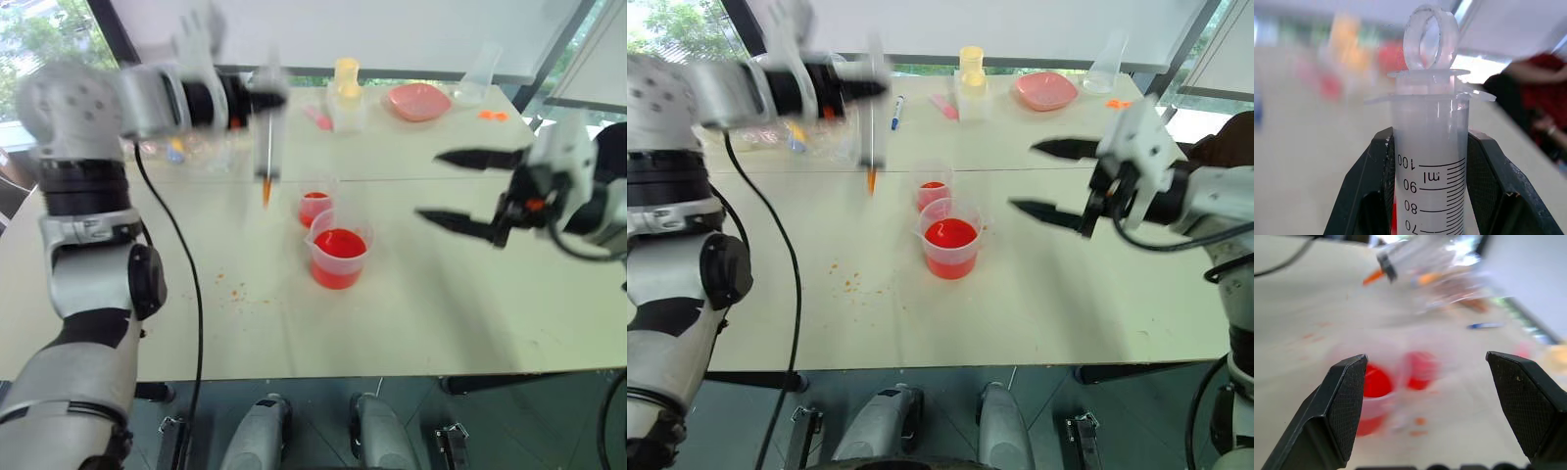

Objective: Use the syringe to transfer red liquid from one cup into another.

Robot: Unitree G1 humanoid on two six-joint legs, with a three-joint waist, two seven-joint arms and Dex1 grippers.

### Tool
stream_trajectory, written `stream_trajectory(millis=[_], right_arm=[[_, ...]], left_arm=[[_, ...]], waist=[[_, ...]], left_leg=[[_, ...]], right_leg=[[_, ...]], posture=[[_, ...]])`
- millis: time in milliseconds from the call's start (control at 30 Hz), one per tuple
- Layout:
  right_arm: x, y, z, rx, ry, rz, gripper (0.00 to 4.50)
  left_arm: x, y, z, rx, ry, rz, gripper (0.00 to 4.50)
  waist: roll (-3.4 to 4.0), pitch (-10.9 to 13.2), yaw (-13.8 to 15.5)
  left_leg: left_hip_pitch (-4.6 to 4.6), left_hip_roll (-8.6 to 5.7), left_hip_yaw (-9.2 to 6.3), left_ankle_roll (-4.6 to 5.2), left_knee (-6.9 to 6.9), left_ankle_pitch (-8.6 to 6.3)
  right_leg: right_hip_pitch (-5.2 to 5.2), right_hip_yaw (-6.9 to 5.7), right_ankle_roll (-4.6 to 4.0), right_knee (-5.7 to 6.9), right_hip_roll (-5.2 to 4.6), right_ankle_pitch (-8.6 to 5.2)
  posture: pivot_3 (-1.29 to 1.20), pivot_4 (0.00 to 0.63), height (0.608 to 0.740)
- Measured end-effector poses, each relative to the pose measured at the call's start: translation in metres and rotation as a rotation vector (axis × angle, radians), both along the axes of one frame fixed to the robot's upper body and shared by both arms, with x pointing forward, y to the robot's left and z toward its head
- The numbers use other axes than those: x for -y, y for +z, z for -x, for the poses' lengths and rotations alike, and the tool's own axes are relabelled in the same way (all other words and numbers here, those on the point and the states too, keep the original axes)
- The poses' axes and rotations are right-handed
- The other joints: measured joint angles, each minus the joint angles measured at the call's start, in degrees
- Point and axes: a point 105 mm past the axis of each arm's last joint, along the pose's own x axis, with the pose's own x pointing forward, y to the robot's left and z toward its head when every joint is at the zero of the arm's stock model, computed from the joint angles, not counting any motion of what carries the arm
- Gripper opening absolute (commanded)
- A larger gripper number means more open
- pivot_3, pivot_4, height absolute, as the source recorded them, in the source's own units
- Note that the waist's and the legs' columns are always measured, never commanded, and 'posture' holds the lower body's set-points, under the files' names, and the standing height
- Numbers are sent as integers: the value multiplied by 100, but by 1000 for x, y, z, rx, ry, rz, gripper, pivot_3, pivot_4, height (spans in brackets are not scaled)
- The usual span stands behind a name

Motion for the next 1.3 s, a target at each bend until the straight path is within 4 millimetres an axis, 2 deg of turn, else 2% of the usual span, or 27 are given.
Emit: stream_trajectory(millis=[33,67,200,333,467,600,833,1100,1300], right_arm=[[3,3,-3,19,-20,-7,4072],[6,4,-6,37,-41,-14,4072],[13,16,-20,149,-125,-31,4072],[18,28,-29,214,-169,-50,4072],[20,32,-33,244,-185,-64,4072],[12,30,-34,247,-165,-91,4072],[-11,21,-33,225,-89,-112,4072],[-29,11,-36,203,-20,-161,4072],[-36,0,-44,176,1,-165,4072]], left_arm=[[4,6,5,82,-35,23,1460],[11,4,8,108,-86,43,1460],[44,-29,11,82,-298,125,1460],[69,-43,24,146,-424,100,1460],[92,-90,32,150,-521,-25,1460],[94,-100,28,170,-500,-61,1460],[98,-122,32,182,-534,-123,1460],[97,-125,34,173,-538,-117,1460],[95,-141,39,208,-541,-185,1460]], waist=[[1,-1,2],[1,0,5],[-9,6,9],[-5,5,1],[-5,5,-20],[-5,6,-30],[-4,6,-20],[-4,6,-29],[-3,5,-34]], left_leg=[[1,2,2,0,1,0],[0,1,2,3,5,-1],[-6,-2,4,28,22,-14],[-5,-2,8,30,20,-15],[-3,-1,10,34,19,-17],[-3,2,7,40,19,-19],[-4,1,4,40,21,-20],[-3,1,1,41,21,-20],[-1,1,2,41,21,-19]], right_leg=[[0,0,0,0,1,0],[2,0,0,2,1,0],[5,1,2,2,4,2],[5,4,3,3,3,3],[4,6,3,2,7,3],[4,5,3,4,7,3],[4,4,3,4,8,3],[4,4,3,5,9,3],[5,4,3,8,10,3]], posture=[[0,150,740],[0,150,740],[0,150,740],[0,150,740],[0,150,740],[0,150,740],[0,150,740],[0,150,740],[0,150,740]])
